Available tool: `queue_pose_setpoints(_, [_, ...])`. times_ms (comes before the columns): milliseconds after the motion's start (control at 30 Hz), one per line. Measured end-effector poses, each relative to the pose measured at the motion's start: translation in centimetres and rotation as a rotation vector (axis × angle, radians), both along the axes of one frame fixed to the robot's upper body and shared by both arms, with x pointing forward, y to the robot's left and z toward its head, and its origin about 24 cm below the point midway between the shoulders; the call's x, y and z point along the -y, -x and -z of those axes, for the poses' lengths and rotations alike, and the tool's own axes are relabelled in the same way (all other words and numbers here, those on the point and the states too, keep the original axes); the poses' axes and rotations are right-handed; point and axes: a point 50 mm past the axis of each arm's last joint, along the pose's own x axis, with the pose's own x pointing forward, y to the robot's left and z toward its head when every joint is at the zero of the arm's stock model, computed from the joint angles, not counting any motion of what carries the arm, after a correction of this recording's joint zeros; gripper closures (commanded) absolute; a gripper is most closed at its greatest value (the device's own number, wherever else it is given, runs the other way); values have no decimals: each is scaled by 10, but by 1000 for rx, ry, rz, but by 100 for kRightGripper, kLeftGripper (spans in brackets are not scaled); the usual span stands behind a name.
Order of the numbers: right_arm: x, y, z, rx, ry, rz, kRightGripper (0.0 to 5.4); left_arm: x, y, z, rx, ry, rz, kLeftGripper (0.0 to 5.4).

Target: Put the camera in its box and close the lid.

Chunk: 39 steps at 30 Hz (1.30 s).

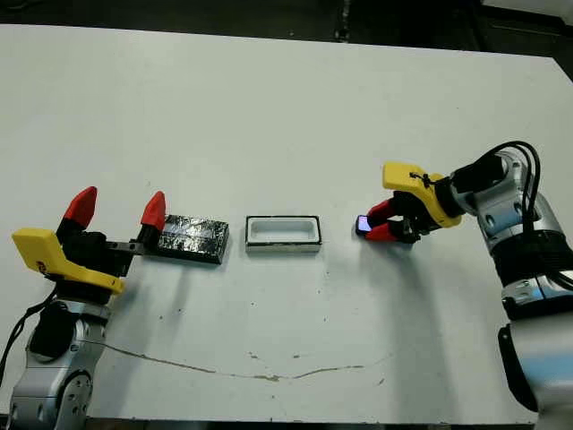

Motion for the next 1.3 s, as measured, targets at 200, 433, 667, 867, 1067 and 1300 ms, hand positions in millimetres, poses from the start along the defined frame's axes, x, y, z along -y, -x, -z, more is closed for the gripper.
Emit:
queue_pose_setpoints(200, [3, -4, -18, 131, -128, 37, 375, 0, 0, 0, 1, 2, -1, 0])
queue_pose_setpoints(433, [-17, -11, -44, 56, -439, 42, 375, 0, 0, 0, -2, -1, -3, 0])
queue_pose_setpoints(667, [-58, -14, -78, 79, -497, -106, 375, 0, 0, 1, -3, -3, -3, 0])
queue_pose_setpoints(867, [-95, -12, -75, 0, -520, -237, 375, 1, 1, 1, -5, -9, -5, 0])
queue_pose_setpoints(1067, [-120, -9, -69, -37, -532, -325, 375, 1, 1, 1, -6, -6, -9, 0])
queue_pose_setpoints(1300, [-133, -8, -57, -70, -520, -373, 375, 2, 1, 2, -6, -7, -7, 0])
